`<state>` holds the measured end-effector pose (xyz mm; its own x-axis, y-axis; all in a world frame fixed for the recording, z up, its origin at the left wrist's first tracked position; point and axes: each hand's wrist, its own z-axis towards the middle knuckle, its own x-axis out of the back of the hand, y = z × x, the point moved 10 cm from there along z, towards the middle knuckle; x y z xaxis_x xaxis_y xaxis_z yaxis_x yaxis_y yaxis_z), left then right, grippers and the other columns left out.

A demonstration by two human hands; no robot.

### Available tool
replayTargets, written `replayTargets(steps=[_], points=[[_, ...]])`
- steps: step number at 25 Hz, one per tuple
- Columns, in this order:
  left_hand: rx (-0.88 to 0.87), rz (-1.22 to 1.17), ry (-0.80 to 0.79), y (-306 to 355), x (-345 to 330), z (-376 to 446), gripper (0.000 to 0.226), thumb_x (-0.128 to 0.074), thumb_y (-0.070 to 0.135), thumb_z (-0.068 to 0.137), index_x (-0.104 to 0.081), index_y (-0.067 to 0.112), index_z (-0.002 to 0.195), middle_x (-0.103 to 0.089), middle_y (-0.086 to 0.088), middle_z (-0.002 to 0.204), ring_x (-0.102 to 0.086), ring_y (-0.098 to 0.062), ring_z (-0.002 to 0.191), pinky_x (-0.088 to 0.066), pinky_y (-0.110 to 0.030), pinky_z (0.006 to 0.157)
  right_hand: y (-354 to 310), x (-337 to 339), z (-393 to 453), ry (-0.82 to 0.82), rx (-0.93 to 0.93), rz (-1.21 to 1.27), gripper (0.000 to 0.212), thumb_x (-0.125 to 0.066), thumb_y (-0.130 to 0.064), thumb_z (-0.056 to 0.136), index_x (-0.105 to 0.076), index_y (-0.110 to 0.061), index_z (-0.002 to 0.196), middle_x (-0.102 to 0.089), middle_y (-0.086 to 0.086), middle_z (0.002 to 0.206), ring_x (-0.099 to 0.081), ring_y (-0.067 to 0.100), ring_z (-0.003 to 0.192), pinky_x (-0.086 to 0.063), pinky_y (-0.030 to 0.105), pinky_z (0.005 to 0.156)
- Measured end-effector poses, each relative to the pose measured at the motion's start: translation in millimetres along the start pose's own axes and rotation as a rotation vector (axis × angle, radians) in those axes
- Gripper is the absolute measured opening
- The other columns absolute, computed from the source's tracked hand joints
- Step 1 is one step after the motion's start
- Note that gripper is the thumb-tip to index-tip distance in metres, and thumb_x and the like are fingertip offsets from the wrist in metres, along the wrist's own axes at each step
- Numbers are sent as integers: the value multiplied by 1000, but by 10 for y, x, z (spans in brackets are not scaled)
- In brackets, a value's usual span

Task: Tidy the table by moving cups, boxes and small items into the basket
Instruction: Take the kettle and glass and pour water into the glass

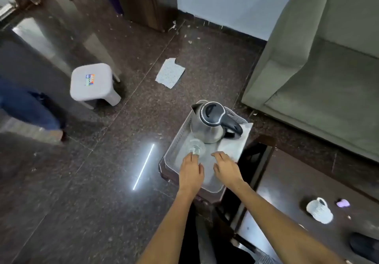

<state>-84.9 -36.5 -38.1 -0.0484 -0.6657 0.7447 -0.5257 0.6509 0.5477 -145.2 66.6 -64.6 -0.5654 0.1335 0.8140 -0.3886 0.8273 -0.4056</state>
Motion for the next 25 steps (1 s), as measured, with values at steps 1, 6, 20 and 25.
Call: replayTargets(steps=[1,6,20,25], points=[[-4,-8,-8,-78,32,100,37,-48,15,92,-48,5,127,-50,-13,132,-46,-27,120,-42,-36,99,-30,-45,120,-21,-38,-11,45,-48,-12,91,-41,-16,135,-44,6,136,-50,26,120,-48,38,90],[-11,-18,-61,-298,83,402,40,-48,13,92,-44,4,131,-44,-13,139,-41,-27,128,-38,-35,105,-131,-356,550,-164,-152,-57,58,-53,-12,89,-33,-29,141,-33,14,145,-52,36,118,-51,44,89],[-45,-55,-208,-470,157,564,57,-57,16,87,-33,10,138,-40,-9,143,-38,-24,131,-38,-34,101,-35,-335,632,-119,-234,230,17,-73,-20,78,-75,-14,94,-73,6,101,-64,24,97,-47,31,86],[-84,-142,-251,-351,197,518,96,-79,25,68,-22,14,145,-41,-6,143,-39,-23,131,-39,-34,103,-178,17,376,-70,-68,276,12,-73,-21,78,-74,-20,90,-70,2,96,-65,22,88,-51,36,83]])
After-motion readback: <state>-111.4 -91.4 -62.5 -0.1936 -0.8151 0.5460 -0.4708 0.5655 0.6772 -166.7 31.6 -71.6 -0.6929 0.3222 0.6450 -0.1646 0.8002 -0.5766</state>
